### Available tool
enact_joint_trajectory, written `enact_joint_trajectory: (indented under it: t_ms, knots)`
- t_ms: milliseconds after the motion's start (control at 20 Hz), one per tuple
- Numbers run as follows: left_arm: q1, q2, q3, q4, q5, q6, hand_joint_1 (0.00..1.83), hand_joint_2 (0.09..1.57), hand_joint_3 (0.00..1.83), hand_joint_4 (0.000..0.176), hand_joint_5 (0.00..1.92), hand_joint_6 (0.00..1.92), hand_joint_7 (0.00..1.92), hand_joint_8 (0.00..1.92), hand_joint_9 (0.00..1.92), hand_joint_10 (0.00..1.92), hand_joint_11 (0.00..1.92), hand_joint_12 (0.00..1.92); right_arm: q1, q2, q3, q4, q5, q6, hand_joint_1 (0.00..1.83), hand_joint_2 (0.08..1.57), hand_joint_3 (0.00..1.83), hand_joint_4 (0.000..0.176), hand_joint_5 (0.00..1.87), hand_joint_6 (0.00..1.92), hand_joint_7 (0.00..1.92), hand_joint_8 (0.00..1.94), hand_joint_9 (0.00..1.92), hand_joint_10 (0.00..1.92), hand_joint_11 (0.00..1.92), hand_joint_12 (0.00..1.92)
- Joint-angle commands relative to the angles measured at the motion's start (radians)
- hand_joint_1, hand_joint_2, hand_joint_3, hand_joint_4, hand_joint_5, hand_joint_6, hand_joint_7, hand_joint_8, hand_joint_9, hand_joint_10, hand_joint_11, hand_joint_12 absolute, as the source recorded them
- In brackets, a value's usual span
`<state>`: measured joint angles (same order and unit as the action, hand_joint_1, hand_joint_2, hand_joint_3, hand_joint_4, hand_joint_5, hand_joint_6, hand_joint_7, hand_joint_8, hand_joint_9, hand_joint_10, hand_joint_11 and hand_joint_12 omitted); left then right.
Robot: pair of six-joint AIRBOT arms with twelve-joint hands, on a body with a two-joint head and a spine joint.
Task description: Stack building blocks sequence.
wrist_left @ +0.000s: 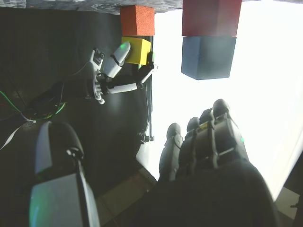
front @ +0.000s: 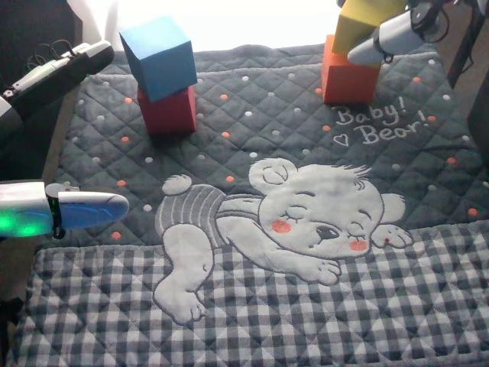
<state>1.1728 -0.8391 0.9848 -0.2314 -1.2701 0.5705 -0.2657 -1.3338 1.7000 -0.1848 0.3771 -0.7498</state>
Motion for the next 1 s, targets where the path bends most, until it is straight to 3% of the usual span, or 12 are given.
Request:
enact_joint_trajectory:
  t_ms: [0, 300, 400, 500, 600, 650, 700, 750, 800, 950]
  knots:
    - [-0.011, -0.002, 0.004, -0.005, -0.132, -0.012, 0.85, 0.82, 0.00, 0.062, 0.13, 0.00, 0.00, 0.00, 0.00, 0.00, 0.00, 0.21, 0.005, 0.002, 0.007, 0.013, 0.103, -0.003, 1.23, 1.10, 0.00, 0.004, 0.94, 1.04, 1.09, 0.82, 1.62, 0.01, 1.31, 0.93]
    - [-0.011, -0.002, 0.003, -0.006, -0.133, -0.012, 0.88, 0.82, 0.00, 0.042, 0.14, 0.00, 0.00, 0.00, 0.00, 0.00, 0.00, 0.15, -0.012, -0.005, 0.007, 0.013, 0.095, -0.003, 1.25, 1.09, 0.00, 0.000, 0.93, 0.97, 1.14, 0.81, 1.63, 0.01, 1.29, 0.95]
    - [-0.011, -0.002, 0.003, -0.006, -0.133, -0.012, 0.87, 0.83, 0.00, 0.054, 0.14, 0.00, 0.00, 0.00, 0.00, 0.00, 0.00, 0.17, -0.013, -0.005, 0.007, 0.012, 0.094, -0.003, 1.25, 1.10, 0.00, 0.000, 0.93, 0.97, 1.13, 0.84, 1.63, 0.01, 1.28, 0.97]
    - [-0.011, -0.002, 0.003, -0.006, -0.133, -0.012, 0.85, 0.82, 0.00, 0.053, 0.13, 0.00, 0.00, 0.00, 0.00, 0.00, 0.00, 0.18, -0.016, -0.005, 0.007, 0.012, 0.094, -0.003, 1.25, 1.10, 0.00, 0.000, 0.92, 0.96, 1.11, 0.89, 1.61, 0.00, 1.24, 0.99]
    - [-0.011, -0.002, 0.003, -0.006, -0.133, -0.012, 0.86, 0.82, 0.00, 0.067, 0.14, 0.00, 0.00, 0.00, 0.00, 0.00, 0.00, 0.15, -0.016, -0.005, 0.007, 0.012, 0.094, -0.003, 1.23, 1.14, 0.00, 0.000, 0.79, 1.15, 1.05, 0.98, 1.39, 0.00, 1.08, 0.84]
    - [-0.011, -0.002, 0.003, -0.006, -0.133, -0.012, 0.86, 0.82, 0.00, 0.071, 0.14, 0.00, 0.00, 0.00, 0.00, 0.00, 0.00, 0.14, -0.016, -0.005, 0.005, 0.012, 0.094, -0.003, 1.31, 1.14, 0.01, 0.000, 0.66, 0.46, 0.92, 1.12, 1.25, 0.00, 0.96, 0.77]
    - [-0.011, -0.002, 0.003, -0.006, -0.133, -0.012, 0.86, 0.82, 0.00, 0.071, 0.13, 0.00, 0.00, 0.00, 0.00, 0.00, 0.00, 0.14, -0.016, -0.005, 0.004, 0.012, 0.094, -0.003, 1.12, 1.12, 0.00, 0.000, 0.64, 0.14, 0.78, 0.47, 1.13, 0.00, 0.91, 0.70]
    - [-0.011, -0.002, 0.003, -0.006, -0.134, -0.012, 0.88, 0.82, 0.00, 0.057, 0.14, 0.00, 0.00, 0.00, 0.00, 0.00, 0.00, 0.14, -0.016, -0.004, 0.002, 0.012, 0.095, -0.003, 1.03, 1.09, 0.00, 0.000, 0.51, 0.03, 0.62, 0.15, 0.86, 0.00, 0.69, 0.82]
    - [-0.011, -0.002, 0.003, -0.006, -0.134, -0.012, 0.88, 0.81, 0.00, 0.057, 0.14, 0.00, 0.00, 0.00, 0.00, 0.00, 0.00, 0.11, -0.016, -0.003, 0.000, 0.012, 0.095, -0.003, 0.95, 1.08, 0.00, 0.036, 0.41, 0.00, 0.53, 0.03, 0.70, 0.00, 0.46, 1.02]
    - [-0.011, -0.002, 0.003, -0.006, -0.135, -0.012, 0.86, 0.82, 0.00, 0.054, 0.14, 0.00, 0.00, 0.00, 0.00, 0.00, 0.00, 0.11, -0.016, 0.002, -0.007, 0.012, 0.095, -0.003, 0.91, 1.03, 0.00, 0.070, 0.22, 0.00, 0.37, 0.00, 0.59, 0.00, 0.21, 1.29]
